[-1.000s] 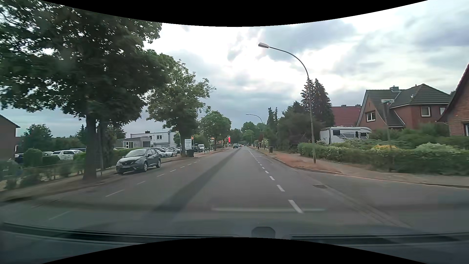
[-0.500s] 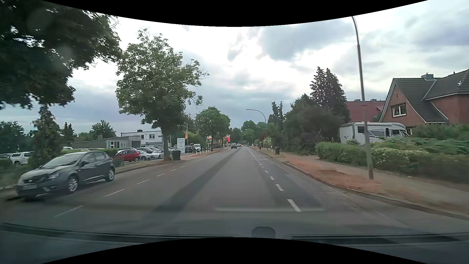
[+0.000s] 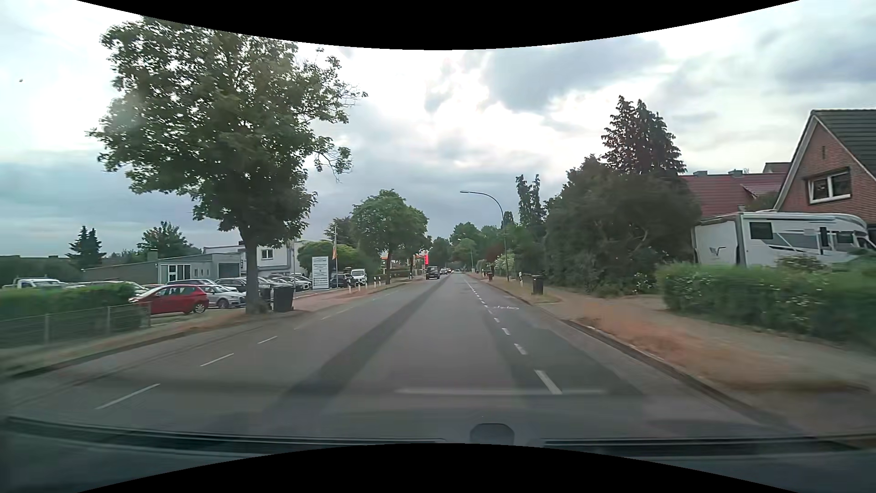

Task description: Follow the waypoints while adhering to traffic rules and regulations

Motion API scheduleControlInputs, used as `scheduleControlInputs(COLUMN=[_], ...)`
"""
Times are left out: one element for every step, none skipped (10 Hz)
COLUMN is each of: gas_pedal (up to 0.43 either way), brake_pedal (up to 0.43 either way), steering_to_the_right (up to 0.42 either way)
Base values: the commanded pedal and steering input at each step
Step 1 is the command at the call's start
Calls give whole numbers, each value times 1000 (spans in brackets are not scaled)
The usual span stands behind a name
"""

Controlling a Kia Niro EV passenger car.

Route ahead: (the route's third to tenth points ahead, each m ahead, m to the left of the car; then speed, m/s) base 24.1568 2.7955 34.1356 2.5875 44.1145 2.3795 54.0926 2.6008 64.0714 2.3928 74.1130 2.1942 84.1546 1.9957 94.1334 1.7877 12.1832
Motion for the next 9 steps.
scheduleControlInputs(gas_pedal=[130,130,130,130,130,130,130,130,130], brake_pedal=[0,0,0,0,0,0,0,0,0], steering_to_the_right=[-4,-4,-3,-3,-3,-3,-3,-3,-3])
